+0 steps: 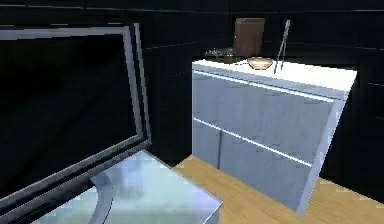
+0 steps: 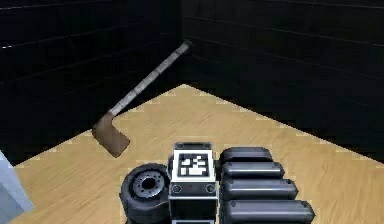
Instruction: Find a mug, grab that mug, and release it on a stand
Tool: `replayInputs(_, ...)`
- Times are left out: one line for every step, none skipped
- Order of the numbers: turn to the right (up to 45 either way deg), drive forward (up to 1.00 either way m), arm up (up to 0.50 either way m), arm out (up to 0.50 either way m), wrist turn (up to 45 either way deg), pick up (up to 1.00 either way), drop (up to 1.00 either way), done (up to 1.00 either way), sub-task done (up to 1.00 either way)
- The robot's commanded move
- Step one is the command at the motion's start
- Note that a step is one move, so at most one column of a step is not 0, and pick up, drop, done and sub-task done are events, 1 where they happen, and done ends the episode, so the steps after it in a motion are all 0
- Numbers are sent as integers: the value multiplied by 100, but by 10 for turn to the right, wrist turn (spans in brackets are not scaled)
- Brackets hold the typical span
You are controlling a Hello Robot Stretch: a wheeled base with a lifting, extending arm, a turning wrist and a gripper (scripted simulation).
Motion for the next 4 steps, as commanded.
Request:
replayInputs(-450,0,0,0,0,0,0,0,0)
replayInputs(-420,0,0,0,0,0,0,0,0)
replayInputs(450,0,0,0,0,0,0,0,0)
replayInputs(360,0,0,0,0,0,0,0,0)
